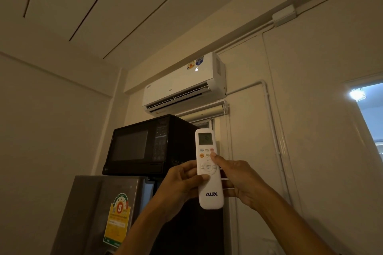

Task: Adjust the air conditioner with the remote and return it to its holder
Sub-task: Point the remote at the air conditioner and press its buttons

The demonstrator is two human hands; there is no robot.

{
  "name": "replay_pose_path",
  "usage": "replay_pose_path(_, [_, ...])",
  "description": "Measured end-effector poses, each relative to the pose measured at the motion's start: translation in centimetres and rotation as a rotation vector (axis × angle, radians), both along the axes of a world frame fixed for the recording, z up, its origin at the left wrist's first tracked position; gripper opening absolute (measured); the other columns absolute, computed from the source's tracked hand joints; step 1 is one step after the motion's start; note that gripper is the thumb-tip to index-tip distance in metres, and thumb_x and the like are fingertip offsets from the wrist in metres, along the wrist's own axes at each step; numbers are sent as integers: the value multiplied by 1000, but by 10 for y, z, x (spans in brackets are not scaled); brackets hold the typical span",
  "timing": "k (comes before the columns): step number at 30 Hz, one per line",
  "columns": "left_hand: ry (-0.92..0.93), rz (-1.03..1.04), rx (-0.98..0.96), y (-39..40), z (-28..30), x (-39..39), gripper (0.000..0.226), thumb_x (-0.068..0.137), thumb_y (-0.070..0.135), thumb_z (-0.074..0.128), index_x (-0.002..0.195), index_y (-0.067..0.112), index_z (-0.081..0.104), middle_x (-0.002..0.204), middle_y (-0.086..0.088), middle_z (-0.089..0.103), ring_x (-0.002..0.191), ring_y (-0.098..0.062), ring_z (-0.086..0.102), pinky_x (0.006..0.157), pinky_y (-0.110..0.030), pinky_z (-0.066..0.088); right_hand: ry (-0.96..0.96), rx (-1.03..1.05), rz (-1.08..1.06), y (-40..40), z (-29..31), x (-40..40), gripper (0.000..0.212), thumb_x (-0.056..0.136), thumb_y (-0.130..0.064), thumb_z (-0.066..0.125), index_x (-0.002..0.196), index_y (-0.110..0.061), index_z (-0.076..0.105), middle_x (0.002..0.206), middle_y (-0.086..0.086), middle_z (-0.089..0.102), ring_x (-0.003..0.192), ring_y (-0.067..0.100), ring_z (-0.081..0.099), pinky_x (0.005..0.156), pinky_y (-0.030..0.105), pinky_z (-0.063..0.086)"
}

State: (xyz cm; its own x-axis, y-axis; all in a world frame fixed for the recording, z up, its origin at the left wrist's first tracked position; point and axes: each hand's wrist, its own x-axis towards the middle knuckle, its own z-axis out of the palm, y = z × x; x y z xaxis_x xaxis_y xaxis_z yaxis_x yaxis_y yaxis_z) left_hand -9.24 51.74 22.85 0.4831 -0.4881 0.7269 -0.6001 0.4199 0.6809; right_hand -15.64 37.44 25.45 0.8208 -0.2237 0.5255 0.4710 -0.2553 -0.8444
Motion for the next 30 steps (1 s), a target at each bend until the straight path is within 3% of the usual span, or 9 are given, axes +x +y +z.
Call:
replay_pose_path(25, [18,-12,-17,3,-2,-4,31,84,-3,54,108,17,57,94,0,77,94,-20,71,70,-31,60,-20,2,40,3,-1,-5,24,85,-40,58,92,-18,63,96,11,71,76,24,70,61,36,58])
replay_pose_path(30, [16,-4,-13,3,-6,-5,31,85,-3,53,107,18,57,93,2,77,93,-19,71,70,-30,60,-17,-4,60,2,-4,-4,29,85,-40,58,100,-15,63,100,12,70,78,25,70,63,37,58])
